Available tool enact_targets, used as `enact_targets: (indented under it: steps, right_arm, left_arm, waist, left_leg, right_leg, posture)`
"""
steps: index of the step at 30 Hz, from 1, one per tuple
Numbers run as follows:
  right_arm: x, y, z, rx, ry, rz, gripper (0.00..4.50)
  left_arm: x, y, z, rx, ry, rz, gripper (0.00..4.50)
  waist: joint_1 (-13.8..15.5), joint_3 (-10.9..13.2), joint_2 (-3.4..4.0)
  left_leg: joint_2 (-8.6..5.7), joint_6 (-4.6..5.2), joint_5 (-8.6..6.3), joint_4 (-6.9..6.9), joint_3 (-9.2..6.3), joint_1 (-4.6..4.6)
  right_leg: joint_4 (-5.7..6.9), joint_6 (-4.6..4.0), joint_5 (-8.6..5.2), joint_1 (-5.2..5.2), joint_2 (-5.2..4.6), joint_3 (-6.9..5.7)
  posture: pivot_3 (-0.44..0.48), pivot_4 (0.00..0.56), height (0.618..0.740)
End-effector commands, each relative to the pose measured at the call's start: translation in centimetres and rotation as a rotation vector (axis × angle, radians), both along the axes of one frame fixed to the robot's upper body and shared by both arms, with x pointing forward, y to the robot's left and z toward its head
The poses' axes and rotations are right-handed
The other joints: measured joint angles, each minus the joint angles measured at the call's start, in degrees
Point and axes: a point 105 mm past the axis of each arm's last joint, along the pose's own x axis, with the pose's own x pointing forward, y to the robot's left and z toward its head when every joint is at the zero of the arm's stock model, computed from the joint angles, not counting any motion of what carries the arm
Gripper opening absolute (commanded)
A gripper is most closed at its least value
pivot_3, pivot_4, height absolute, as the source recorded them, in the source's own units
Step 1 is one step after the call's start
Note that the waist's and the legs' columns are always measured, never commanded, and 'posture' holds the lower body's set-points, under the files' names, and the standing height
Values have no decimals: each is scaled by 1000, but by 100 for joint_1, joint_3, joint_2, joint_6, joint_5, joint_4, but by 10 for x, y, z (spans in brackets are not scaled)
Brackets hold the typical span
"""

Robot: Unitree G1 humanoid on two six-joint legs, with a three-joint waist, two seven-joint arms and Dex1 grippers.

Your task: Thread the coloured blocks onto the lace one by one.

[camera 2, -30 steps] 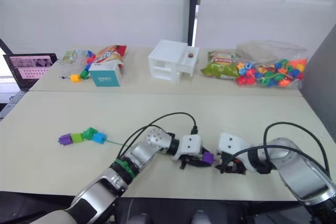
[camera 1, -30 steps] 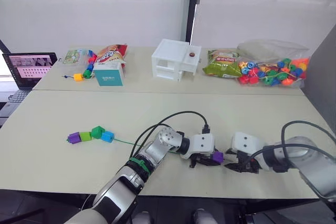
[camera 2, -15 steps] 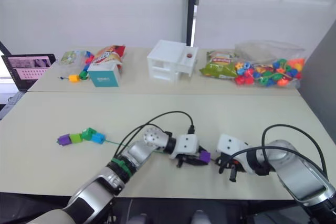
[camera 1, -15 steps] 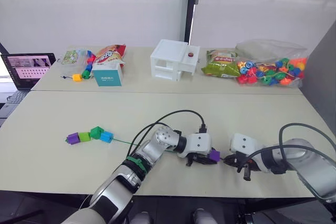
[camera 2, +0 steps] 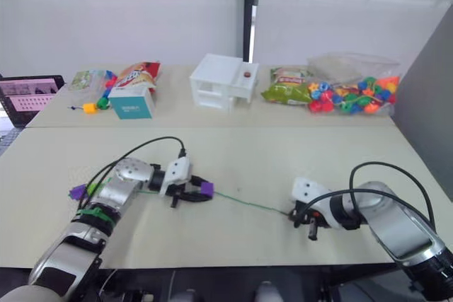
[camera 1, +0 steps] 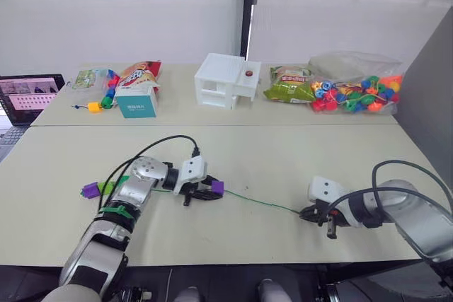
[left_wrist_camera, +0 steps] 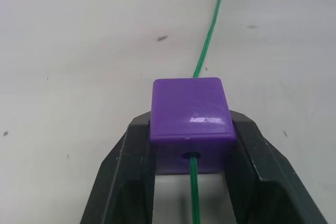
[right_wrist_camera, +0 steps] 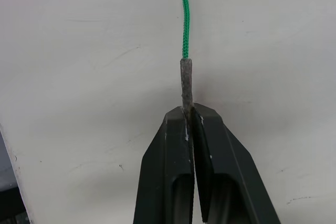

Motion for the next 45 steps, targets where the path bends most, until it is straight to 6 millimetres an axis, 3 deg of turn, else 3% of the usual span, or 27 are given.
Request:
enact_targets:
  steps: [1,4,6,8,15,17,18,24,32,45]
  right_arm:
    - [3,1,3,-11,-5,22,0]
    - [5,1,4,-12,-7,27,0]
    - [7,3,8,-10,-17,40,0]
    - [9,4,10,-10,-20,49,0]
    - [13,6,11,-10,-22,66,0]
    - [15,9,11,-6,-24,73,0]
    - [16,11,11,-2,-25,79,0]
    - [18,18,12,15,-27,97,0]
    - [13,25,7,42,-19,87,0]
    - [9,25,3,49,-17,57,0]
  left_arm:
    - [-1,46,-2,79,13,74,1224]
    - [-3,62,-1,101,12,94,1224]
    - [-11,90,-1,142,23,138,1224]
    - [-17,105,-2,166,33,160,1224]
    - [-24,128,-2,211,59,212,1224]
    - [-22,133,4,211,71,232,2277]
    - [-20,134,10,211,70,237,2577]
    - [-11,140,35,325,-2,196,4471]
    - [-6,109,46,455,58,121,4471]
    - [-18,89,33,569,118,156,4471]
  waist:
    - [-45,0,0]
    - [-23,0,1]
    - [-26,0,1]
    - [-60,-1,2]
    - [-44,-4,10]
    - [-52,-4,10]
    - [-52,-4,10]
    - [-21,0,5]
    - [9,1,3]
    - [-9,2,1]
  left_leg:
    - [2,0,0,-2,0,2]
    - [2,1,0,-3,0,0]
    - [1,0,0,0,1,-2]
    - [3,1,-1,-3,1,0]
    - [4,1,0,-5,2,1]
    - [4,1,-1,-7,2,2]
    - [4,1,-1,-7,2,2]
    - [4,1,-1,-5,2,-6]
    - [-2,1,-1,-4,-2,-16]
    - [0,3,-2,-4,-7,-16]
  right_leg:
    - [2,-2,-1,-3,2,0]
    - [4,-2,-1,-5,2,0]
    - [3,-2,-1,-3,-1,0]
    - [5,-3,-1,-9,2,0]
    - [12,-7,-4,-10,2,0]
    - [14,-7,-4,-12,3,0]
    - [14,-7,-4,-13,4,0]
    - [13,-7,-4,-17,3,0]
    - [28,-6,-4,-17,-3,-6]
    - [24,-5,-4,-17,0,-7]
  posture:
    - [0,150,740]
    - [0,150,740]
    - [0,150,740]
    - [0,150,740]
    - [0,150,740]
    - [0,150,740]
    - [0,150,740]
    - [0,150,740]
    - [0,150,740]
    - [0,150,740]
